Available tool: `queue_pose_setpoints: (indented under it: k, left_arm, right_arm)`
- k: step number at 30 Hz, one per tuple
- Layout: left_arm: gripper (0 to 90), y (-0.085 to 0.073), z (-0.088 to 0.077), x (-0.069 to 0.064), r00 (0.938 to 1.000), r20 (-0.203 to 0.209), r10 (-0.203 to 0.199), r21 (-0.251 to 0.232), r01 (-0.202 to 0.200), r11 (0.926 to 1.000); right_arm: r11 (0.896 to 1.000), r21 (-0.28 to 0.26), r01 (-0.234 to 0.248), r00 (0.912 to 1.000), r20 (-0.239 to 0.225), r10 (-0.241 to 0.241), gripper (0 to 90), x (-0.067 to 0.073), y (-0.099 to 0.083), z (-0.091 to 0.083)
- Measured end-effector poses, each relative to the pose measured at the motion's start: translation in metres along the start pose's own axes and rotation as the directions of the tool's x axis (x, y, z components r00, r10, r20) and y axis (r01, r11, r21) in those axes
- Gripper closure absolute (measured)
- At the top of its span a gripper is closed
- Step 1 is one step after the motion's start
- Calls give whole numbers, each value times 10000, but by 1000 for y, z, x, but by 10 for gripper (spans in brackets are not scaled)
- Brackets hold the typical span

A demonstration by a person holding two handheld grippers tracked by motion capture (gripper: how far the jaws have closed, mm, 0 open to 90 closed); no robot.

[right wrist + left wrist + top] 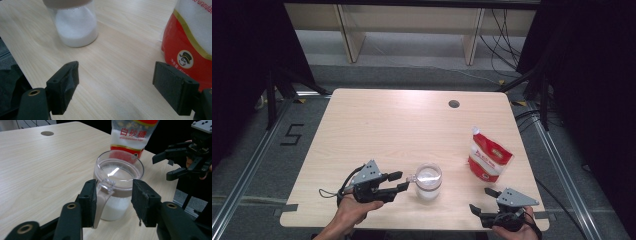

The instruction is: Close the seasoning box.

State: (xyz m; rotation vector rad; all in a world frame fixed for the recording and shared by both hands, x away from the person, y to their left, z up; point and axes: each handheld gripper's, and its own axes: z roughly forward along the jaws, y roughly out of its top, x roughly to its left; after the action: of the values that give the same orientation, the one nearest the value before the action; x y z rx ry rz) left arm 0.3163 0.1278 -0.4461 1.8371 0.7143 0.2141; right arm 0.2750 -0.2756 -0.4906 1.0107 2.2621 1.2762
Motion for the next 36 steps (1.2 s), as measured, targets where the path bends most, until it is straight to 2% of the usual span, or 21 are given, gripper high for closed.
queue_pose_setpoints:
  k: [3,4,13,16,21,22,26,27,29,33,36]
  left_arm:
    - [500,-2,-2,1,9999,-98,-89,69,89,9999]
    - [490,-2,-3,2,9999,-94,-77,95,78,9999]
    - [434,-8,-7,3,9999,-58,-104,271,106,9996]
    - [387,-10,-8,3,9999,-122,-56,443,61,9990]
    - [323,-12,-8,4,9997,-151,-193,573,201,9982]
    - [314,-13,-8,4,9997,-118,-193,565,199,9982]
    - [293,-13,-9,4,9997,-201,-129,701,142,9974]
    - [292,-14,-8,2,9992,-270,-290,689,308,9971]
    - [285,-15,-8,3,9998,-181,-124,707,136,9974]
    - [271,-18,-8,2,9996,-165,-235,806,247,9964]
    - [261,-20,-9,3,9998,-198,63,917,-45,9958]
  right_arm:
    - [9999,58,-156,9998,-82,157,218,1,0,0]
    - [10000,-32,-19,10000,-31,19,217,0,0,0]
    - [10000,17,-34,10000,-39,34,217,0,0,0]
    - [10000,4,-56,10000,-58,56,215,1,0,0]
    - [9998,69,-206,9997,-97,207,213,2,0,0]
    - [10000,8,-42,9999,-104,42,212,1,0,1]
    - [10000,-6,-59,9999,-121,59,210,1,0,1]
    - [10000,26,-52,9999,-131,52,210,1,0,0]
    - [10000,56,-76,9999,-153,77,210,1,0,0]
    - [10000,29,-69,9999,-152,69,209,1,0,0]
    - [9999,85,-86,9996,-261,88,205,1,0,1]
